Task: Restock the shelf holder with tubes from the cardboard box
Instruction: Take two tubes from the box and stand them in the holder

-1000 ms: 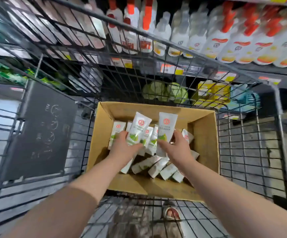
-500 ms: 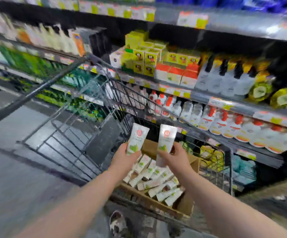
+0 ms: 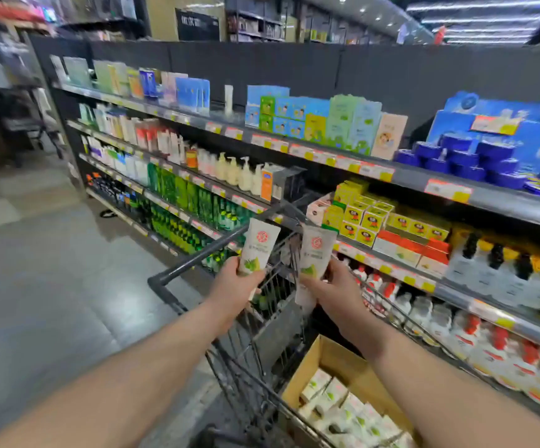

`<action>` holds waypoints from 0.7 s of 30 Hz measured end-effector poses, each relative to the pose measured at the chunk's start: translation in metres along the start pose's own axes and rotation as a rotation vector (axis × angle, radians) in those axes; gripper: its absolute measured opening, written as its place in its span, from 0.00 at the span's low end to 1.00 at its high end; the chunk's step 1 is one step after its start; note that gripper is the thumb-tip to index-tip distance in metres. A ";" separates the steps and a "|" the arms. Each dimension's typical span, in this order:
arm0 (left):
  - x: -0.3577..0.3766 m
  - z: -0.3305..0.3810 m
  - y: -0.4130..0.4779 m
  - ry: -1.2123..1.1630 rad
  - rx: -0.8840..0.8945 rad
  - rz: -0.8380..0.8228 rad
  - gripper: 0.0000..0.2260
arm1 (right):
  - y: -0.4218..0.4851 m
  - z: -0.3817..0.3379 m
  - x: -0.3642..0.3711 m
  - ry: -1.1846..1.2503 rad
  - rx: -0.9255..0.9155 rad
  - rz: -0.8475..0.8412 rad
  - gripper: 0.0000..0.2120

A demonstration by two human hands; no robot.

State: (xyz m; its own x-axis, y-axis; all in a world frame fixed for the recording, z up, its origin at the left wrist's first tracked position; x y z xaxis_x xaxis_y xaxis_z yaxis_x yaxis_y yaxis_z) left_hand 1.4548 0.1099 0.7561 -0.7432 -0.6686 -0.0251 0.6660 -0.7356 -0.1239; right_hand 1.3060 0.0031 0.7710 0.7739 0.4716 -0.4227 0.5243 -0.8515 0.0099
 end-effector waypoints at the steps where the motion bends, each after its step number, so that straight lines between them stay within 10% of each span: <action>1: -0.022 0.007 0.003 0.001 0.017 0.008 0.11 | 0.003 -0.016 0.016 0.006 -0.013 0.000 0.11; 11: -0.283 0.074 0.037 0.039 0.154 0.141 0.10 | 0.029 -0.162 0.230 0.170 -0.053 -0.078 0.16; 21: -0.365 0.092 0.118 -0.037 0.185 0.061 0.05 | 0.081 -0.237 0.310 0.054 -0.154 -0.079 0.15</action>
State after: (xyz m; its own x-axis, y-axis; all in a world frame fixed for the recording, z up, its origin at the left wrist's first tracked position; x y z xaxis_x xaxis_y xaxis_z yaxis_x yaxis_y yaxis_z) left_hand 1.8105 0.2568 0.8423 -0.7002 -0.7139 0.0104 0.7130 -0.6984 0.0615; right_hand 1.6729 0.1344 0.8552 0.7443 0.5506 -0.3780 0.6290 -0.7682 0.1195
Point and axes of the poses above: each hand's wrist, its own y-axis towards the middle knuckle, its own x-axis out of the palm, z = x × y, the point moved 5 cm from there along y, towards the middle knuckle, and after that the axes turned 9 degrees about -y, right-handed, at the moved point
